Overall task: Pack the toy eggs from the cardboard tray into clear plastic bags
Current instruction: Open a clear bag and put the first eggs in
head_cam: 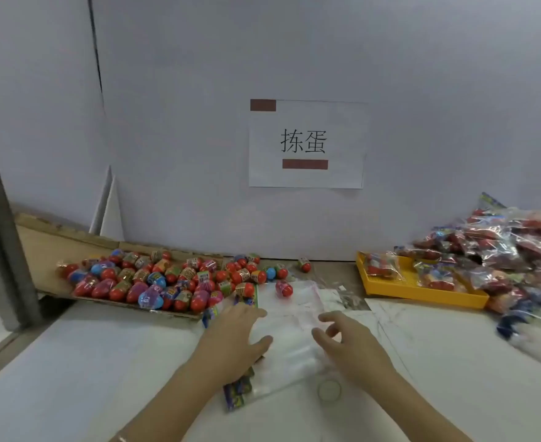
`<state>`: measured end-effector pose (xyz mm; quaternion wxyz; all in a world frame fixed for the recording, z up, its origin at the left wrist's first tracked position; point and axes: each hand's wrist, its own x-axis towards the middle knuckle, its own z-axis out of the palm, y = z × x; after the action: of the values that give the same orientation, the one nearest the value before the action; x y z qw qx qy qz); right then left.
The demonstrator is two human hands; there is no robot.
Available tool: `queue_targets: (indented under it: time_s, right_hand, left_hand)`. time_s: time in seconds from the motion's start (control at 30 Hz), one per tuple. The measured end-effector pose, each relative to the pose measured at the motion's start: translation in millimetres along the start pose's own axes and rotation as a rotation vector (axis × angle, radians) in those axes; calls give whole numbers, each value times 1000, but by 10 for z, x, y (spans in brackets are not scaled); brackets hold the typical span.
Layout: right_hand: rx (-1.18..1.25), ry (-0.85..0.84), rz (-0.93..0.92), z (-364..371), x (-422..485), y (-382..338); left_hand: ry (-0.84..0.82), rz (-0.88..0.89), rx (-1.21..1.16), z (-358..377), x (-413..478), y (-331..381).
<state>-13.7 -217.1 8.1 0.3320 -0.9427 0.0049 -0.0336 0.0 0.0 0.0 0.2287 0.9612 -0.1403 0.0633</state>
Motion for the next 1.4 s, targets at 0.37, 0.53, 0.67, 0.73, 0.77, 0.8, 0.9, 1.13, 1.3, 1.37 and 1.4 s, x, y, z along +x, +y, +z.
queue_targets:
  time_s: [0.37,0.53,0.67,0.73,0.77,0.8,0.9,1.13,1.3,1.37,1.4]
  right_hand:
    - [85,182,5,313,536,73]
    - [741,367,-66,72,516,-34]
    - [874,379,-252,-192,402,-180]
    - [903,378,-356,-286,314,-235]
    - [936,370,-383,-321,284,-262]
    - [973,340,-389,-349,269,-288]
    - [1136,213,-345,-372,353,-377]
    - [1159,167,-180,-241,680,-476]
    - [897,-234,20,42,745,-408]
    - [833,-238,-31,105,736,-369]
    - [826,-196,-41,125,748,-340]
  left_hand:
    - [114,139,91,143,169,-148]
    - [154,30,-313,15,71,7]
    - [282,-40,-676,-112,100,-4]
    - [306,-21,-758,-158,147,-12]
    - [291,-5,-783,-192,172,1]
    - [253,1,-800,-220,230,33]
    - [-5,4,-841,-279,415,188]
    - [-71,-126,-1390,-251,589,163]
    - [162,-271,-1317,-100,700,-13]
    - [132,-249,-1277,-100,708,-35]
    - [107,-244,-1283,-111,721,-38]
